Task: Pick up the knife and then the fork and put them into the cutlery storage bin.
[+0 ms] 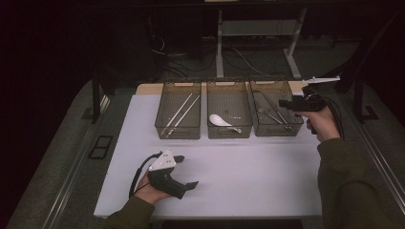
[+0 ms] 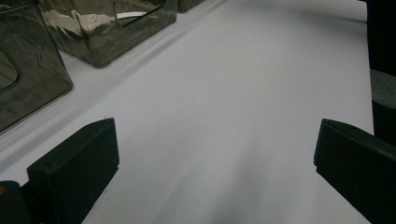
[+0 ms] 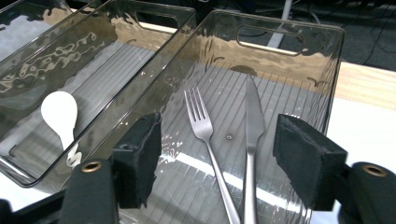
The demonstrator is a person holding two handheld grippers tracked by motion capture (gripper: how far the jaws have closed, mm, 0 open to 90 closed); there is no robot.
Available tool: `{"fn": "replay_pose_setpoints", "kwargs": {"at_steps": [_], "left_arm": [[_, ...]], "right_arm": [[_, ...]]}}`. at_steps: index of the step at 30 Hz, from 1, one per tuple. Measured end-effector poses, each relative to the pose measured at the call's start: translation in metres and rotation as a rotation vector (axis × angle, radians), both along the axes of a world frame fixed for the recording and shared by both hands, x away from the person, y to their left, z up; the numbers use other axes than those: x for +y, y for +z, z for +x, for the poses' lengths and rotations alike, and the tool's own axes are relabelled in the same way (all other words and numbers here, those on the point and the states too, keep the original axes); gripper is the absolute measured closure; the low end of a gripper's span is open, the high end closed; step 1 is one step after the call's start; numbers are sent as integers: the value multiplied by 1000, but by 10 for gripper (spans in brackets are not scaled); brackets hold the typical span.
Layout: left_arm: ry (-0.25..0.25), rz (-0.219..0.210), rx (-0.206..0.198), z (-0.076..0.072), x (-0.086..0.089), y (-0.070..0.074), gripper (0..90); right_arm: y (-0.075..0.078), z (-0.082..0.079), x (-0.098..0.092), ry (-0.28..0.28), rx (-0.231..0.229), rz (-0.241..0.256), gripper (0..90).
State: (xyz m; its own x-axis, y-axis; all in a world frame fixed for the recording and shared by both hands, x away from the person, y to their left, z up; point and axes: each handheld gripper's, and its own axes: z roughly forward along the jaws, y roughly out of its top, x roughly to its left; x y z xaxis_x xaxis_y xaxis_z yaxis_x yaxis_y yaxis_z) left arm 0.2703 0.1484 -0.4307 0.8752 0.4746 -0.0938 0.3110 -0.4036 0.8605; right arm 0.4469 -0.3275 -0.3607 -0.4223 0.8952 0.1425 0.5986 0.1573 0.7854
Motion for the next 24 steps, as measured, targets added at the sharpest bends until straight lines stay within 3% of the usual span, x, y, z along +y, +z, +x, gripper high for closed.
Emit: {"fn": "replay_pose_setpoints", "kwargs": {"at_steps": [6, 14, 24], "left_arm": [[9, 3, 2, 2, 3, 0, 0], [10, 0, -2, 2, 4, 0, 0], [6, 6, -6, 1, 5, 1, 0]], "right_arm": [[-1, -7, 8, 15, -24, -33, 273], [0, -22, 10, 44, -59, 5, 249], [0, -43, 15, 85, -95, 16, 214]]}}
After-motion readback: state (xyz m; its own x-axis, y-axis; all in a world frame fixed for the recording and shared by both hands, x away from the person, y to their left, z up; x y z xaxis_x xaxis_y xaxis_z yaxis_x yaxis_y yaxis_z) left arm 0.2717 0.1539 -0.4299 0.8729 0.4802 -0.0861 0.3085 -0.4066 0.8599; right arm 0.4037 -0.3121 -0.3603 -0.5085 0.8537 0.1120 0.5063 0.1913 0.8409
